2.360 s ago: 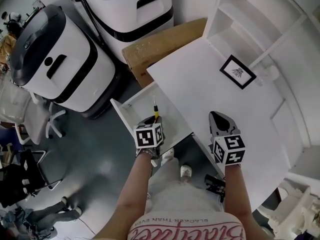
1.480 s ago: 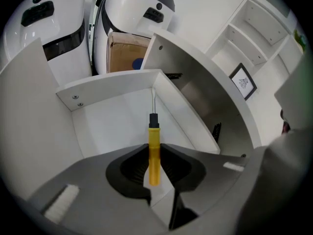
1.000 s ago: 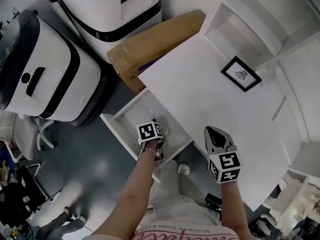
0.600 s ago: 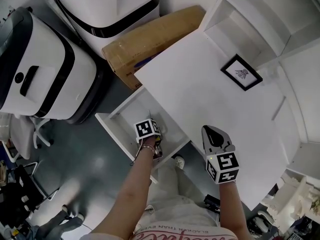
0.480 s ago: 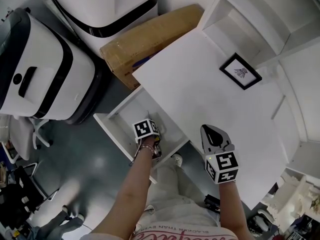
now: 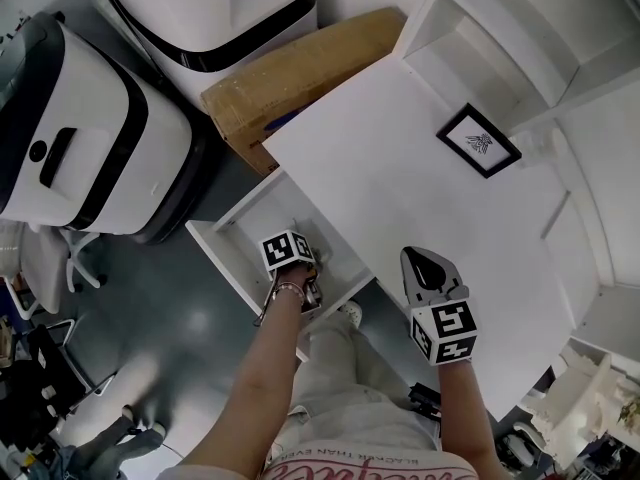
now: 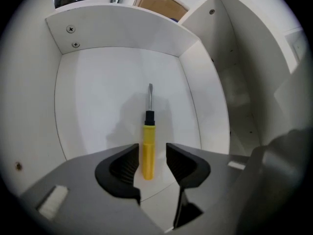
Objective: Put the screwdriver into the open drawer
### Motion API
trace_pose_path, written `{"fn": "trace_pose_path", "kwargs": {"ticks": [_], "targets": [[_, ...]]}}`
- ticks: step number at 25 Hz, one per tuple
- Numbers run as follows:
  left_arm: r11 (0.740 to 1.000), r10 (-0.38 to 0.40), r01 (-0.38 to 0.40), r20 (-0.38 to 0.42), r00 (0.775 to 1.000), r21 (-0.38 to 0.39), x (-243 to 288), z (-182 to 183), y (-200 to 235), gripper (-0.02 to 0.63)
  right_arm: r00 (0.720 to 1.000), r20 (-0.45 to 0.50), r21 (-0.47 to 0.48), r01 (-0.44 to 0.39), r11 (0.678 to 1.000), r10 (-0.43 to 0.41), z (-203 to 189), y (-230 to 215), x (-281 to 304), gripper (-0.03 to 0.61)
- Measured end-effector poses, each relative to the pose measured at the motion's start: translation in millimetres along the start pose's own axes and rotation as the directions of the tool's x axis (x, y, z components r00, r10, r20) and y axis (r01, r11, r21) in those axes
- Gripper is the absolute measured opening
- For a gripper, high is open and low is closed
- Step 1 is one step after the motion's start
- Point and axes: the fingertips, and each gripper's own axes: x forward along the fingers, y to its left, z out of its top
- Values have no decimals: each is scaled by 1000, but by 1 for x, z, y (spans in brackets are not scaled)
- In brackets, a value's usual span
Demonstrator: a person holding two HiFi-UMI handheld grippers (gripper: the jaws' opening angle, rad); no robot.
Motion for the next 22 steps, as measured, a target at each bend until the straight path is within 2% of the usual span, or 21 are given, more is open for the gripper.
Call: {"fn": "trace_pose_path", "kwargs": {"ticks": [2, 5, 12, 22], "targets": [[1000, -16, 16, 4, 1000, -5, -3, 0, -5, 199, 1000, 8, -4, -7, 1000, 7, 3, 0, -1, 6], [1000, -21, 22, 19, 1000, -7, -8, 1, -10, 224, 1000, 21, -8, -19, 1000, 19, 8, 2, -1, 6], [1000, -12, 12, 42, 999, 8, -28, -2, -15, 225, 998, 40, -26, -51, 998, 52, 13, 11, -7, 6], [998, -65, 63, 114, 991, 23, -63, -11, -32, 225, 992, 95, -46, -78, 996, 82, 23, 24, -30, 6]]}}
